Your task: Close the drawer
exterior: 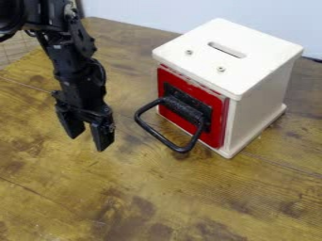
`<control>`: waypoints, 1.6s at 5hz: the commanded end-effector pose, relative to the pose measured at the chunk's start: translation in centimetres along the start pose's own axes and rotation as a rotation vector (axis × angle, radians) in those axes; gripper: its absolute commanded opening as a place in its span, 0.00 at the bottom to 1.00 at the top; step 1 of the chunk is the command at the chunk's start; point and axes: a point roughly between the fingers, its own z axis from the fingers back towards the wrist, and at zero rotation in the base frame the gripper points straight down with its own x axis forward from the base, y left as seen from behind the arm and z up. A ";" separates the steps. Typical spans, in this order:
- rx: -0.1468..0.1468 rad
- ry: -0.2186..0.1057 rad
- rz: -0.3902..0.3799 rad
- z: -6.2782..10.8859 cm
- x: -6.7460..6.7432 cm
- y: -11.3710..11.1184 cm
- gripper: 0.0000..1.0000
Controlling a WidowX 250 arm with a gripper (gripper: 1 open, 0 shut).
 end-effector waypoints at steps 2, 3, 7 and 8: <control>-0.011 -0.142 -0.193 9.8 0.4 -0.4 1.00; 0.003 -0.167 -0.269 12.9 0.2 0.0 1.00; 0.113 -0.154 -0.251 13.6 0.0 -1.3 1.00; 0.141 -0.147 -0.264 14.1 -0.6 -2.4 1.00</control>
